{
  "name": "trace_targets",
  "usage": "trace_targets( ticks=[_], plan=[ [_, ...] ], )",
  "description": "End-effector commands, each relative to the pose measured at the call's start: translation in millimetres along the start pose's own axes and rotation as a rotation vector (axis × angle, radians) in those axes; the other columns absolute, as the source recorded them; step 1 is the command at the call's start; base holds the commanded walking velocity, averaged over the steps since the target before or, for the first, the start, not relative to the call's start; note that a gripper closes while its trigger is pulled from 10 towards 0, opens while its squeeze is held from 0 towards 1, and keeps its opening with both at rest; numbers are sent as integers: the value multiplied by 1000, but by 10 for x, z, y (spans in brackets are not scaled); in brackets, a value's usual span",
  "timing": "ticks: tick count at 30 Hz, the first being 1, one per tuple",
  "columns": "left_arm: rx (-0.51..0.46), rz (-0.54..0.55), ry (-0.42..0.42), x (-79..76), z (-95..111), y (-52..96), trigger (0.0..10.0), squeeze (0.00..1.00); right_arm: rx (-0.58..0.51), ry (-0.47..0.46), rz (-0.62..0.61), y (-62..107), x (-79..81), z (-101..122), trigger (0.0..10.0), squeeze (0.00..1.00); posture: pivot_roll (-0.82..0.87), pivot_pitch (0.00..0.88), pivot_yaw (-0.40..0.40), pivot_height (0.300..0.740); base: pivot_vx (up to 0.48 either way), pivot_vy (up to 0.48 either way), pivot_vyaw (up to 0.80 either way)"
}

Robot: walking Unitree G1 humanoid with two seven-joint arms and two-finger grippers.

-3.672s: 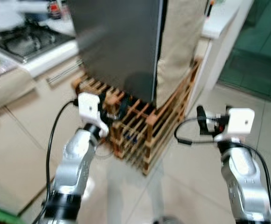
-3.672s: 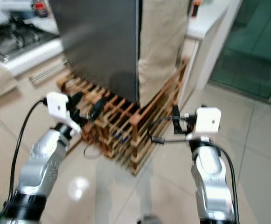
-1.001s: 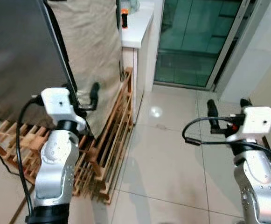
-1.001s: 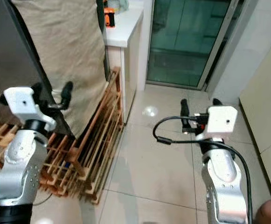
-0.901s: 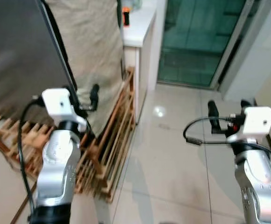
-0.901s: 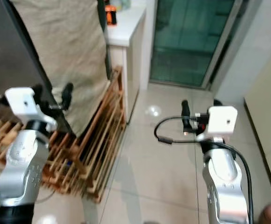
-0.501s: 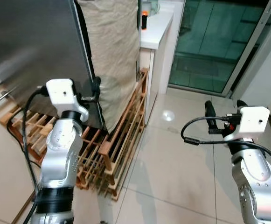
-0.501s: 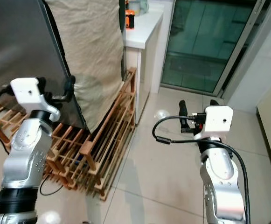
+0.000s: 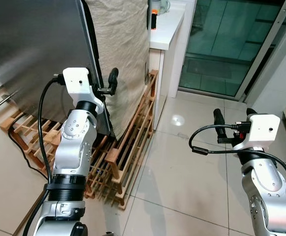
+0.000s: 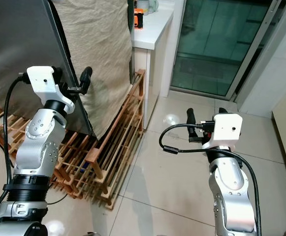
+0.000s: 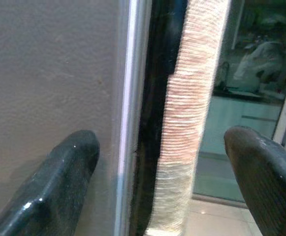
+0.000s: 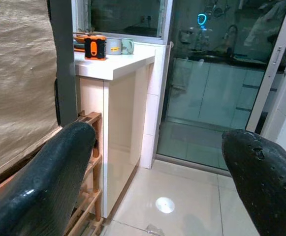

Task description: Restocking fridge

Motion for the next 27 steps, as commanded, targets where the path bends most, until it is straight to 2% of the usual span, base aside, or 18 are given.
trace_targets(
  ticks=[1,10,13,21,25,27],
  plan=[
    [25,-39,0,-65,-48,41,10000,0,-3,5,-5,19,0,-5,10000,0,-189,0,25,740,0,0,0],
    [50,-53,31,-106,-90,53,10000,0,5,11,8,13,3,-13,10000,0,-192,0,13,740,0,0,0],
    [88,-51,46,-128,-181,77,10000,0,10,12,11,4,1,-20,10000,0,-192,0,11,740,0,0,0],
    [92,-92,100,-307,-186,-68,10000,0,12,16,17,-12,-1,-18,10000,0,-197,0,5,740,0,0,0],
    [96,-90,98,-311,-194,-89,10000,0,12,17,18,-11,1,-19,10000,0,-197,0,5,740,0,0,0],
    [109,-68,96,-320,-227,-151,10000,0,16,19,16,-4,-12,-31,10000,0,-212,0,9,740,0,0,0]
  ],
)
Point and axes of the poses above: a point about 5 cm out from each wrist's last joint towards the gripper, its own y axis pointing back from the gripper into the wrist, its own z axis along the axis of the wrist's last joint, x = y × z, the point moved 2 cm from there along -y, pointing out of the wrist towards the gripper
